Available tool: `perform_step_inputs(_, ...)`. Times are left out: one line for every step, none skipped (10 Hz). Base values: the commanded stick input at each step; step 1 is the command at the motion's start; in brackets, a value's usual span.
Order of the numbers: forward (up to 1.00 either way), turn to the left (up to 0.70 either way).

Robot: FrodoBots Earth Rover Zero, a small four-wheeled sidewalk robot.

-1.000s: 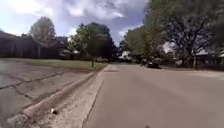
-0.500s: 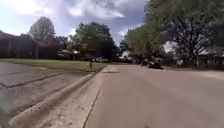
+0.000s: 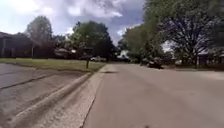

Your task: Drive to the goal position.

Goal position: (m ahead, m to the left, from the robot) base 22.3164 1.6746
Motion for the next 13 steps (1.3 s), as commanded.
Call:
perform_step_inputs(1.00, 0.00)
perform_step_inputs(1.00, 0.00)
perform_step_inputs(1.00, 0.00)
perform_step_inputs(1.00, 0.00)
perform_step_inputs(1.00, 0.00)
perform_step_inputs(1.00, 0.00)
perform_step_inputs(1.00, 0.00)
perform_step_inputs(1.00, 0.00)
perform_step_inputs(1.00, 0.00)
perform_step_inputs(1.00, 0.00)
perform_step_inputs(1.00, 0.00)
perform_step_inputs(1.00, 0.00)
perform_step_inputs(1.00, 0.00)
